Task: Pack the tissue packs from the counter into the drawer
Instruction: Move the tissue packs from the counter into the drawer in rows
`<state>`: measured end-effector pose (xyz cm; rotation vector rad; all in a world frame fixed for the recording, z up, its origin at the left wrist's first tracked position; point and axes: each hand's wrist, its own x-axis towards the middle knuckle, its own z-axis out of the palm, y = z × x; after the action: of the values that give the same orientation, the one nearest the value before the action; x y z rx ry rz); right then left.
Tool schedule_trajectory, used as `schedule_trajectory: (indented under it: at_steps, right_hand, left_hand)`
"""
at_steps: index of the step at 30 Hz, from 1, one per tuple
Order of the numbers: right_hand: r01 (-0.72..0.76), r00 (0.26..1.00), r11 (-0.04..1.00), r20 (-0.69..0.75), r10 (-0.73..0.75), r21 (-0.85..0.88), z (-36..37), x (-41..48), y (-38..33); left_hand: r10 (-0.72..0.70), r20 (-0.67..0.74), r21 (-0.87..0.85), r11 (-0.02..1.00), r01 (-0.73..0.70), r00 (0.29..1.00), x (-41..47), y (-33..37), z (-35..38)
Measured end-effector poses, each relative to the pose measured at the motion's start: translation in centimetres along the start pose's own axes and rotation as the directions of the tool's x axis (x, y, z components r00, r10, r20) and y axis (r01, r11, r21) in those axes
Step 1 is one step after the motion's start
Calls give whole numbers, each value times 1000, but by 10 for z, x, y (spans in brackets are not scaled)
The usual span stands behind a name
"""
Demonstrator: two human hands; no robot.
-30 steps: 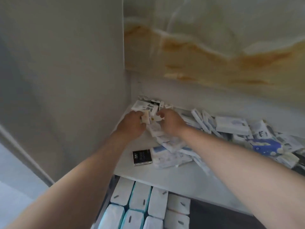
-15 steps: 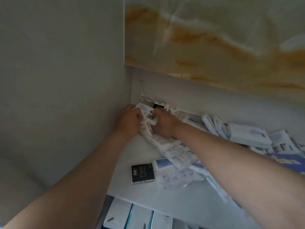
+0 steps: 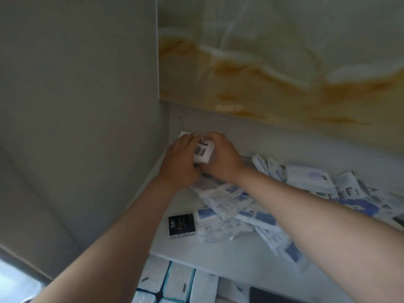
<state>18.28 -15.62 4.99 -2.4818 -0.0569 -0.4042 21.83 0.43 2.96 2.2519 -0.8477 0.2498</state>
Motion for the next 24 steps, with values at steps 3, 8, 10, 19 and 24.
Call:
schedule_trajectory:
  at_steps: [3, 8, 10, 19, 24]
  right_hand:
    - [9, 999, 994, 43, -5, -110, -31, -40, -18]
    - [0, 998, 1000, 64, 1, -18, -57, -112, -28]
    - [-11, 997, 997, 81, 6, 73, -65, -137, -27]
    - [-281, 938, 946, 256, 234, 165, -113, -248, -23]
    - [-437, 827, 889, 449, 337, 137, -127, -284, -30]
  left_hand:
    - [74, 106, 83, 993, -83, 992, -13, 20, -10]
    - [57, 282, 152, 983, -103, 958, -51, 56, -18]
    - [61, 319, 74, 993, -89, 946, -66, 75, -20]
    - [101, 285, 65, 990, -125, 953, -143, 148, -6]
    - [-3, 438, 83, 996, -37, 899, -186, 182, 4]
